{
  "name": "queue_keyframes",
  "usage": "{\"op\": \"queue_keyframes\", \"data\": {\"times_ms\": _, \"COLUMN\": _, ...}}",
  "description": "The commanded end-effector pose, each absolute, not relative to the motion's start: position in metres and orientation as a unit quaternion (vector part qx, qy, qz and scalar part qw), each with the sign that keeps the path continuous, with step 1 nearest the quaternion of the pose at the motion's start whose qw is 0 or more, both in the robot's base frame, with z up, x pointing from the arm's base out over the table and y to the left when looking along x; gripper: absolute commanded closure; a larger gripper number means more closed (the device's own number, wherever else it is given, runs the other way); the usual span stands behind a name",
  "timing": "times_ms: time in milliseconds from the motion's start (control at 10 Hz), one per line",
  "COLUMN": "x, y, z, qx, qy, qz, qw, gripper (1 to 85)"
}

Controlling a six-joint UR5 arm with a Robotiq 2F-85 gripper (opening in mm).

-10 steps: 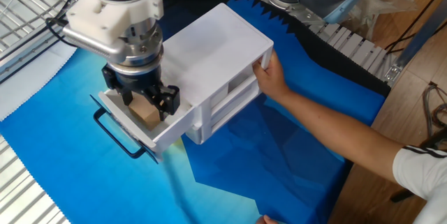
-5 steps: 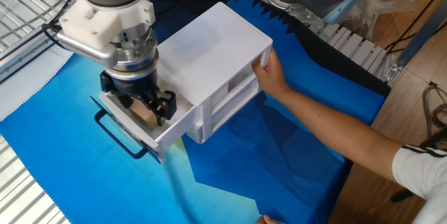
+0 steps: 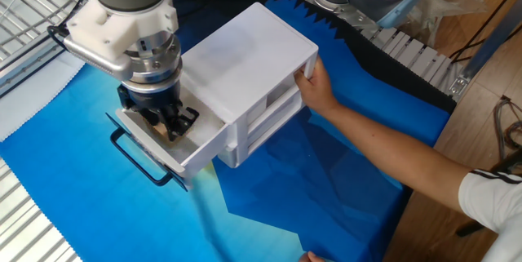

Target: Take something out of a drawer

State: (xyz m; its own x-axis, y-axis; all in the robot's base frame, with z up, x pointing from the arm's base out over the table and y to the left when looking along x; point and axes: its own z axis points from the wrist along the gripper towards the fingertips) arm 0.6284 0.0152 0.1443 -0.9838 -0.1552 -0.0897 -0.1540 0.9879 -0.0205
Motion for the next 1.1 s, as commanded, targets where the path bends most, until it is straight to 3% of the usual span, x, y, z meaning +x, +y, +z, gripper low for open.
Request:
{"op": "queue_keyframes", "data": {"times_ms": 0, "x": 0.629, "y": 0.025, "z": 0.153, "qx": -0.074, "qy": 0.996, "qz": 0.001, "qw": 0.046, "gripper": 32.3}}
{"op": "queue_keyframes", "data": {"times_ms": 200, "x": 0.628, "y": 0.035, "z": 0.161, "qx": -0.077, "qy": 0.996, "qz": 0.008, "qw": 0.047, "gripper": 27.0}}
{"op": "queue_keyframes", "data": {"times_ms": 400, "x": 0.621, "y": 0.032, "z": 0.167, "qx": -0.097, "qy": 0.994, "qz": 0.005, "qw": 0.040, "gripper": 15.0}}
{"op": "queue_keyframes", "data": {"times_ms": 1000, "x": 0.631, "y": 0.016, "z": 0.161, "qx": -0.045, "qy": 0.997, "qz": 0.008, "qw": 0.059, "gripper": 13.0}}
